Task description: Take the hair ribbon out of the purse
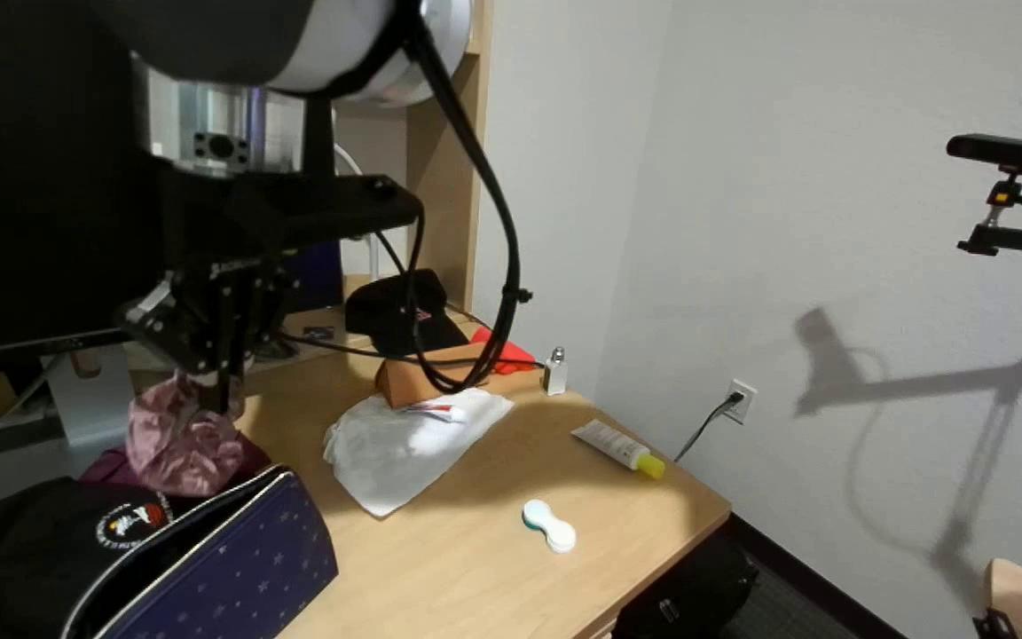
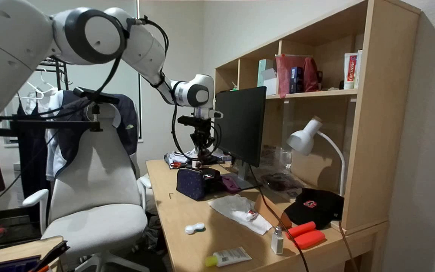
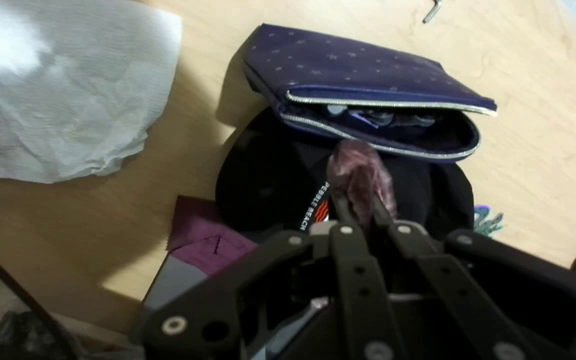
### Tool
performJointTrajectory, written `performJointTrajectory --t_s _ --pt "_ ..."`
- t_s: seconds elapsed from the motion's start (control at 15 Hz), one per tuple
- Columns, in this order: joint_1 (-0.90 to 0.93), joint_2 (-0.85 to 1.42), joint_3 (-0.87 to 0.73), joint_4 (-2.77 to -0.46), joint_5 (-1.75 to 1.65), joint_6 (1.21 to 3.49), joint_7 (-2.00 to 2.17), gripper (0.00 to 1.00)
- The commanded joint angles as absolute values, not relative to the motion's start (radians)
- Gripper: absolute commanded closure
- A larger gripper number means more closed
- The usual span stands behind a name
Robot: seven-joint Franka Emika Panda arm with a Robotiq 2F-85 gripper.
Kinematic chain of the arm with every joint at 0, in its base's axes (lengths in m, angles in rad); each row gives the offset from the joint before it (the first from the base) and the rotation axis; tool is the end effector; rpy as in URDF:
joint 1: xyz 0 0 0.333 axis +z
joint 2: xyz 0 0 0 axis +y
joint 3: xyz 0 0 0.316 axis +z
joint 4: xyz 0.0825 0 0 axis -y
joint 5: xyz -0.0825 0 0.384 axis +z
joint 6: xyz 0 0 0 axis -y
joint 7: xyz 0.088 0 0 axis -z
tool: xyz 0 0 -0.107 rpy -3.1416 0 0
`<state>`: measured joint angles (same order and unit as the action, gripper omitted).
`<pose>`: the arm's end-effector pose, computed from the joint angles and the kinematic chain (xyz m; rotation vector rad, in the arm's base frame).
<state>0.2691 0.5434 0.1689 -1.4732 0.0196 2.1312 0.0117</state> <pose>0.6562 0.2850 0.3779 -2.9546 -0.5799 -0.1444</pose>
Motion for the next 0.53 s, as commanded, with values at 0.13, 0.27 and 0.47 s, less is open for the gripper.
performJointTrajectory --t_s 0.13,0.27,0.47 --pt "0.183 0.329 0.15 -1.769 0.127 2.284 0.076 0.92" --pt "0.15 0.29 0.143 -1.849 0.176 2.321 0.078 0.91" --pt "0.111 0.3 0.135 -1.909 0.245 2.381 0.05 0.92"
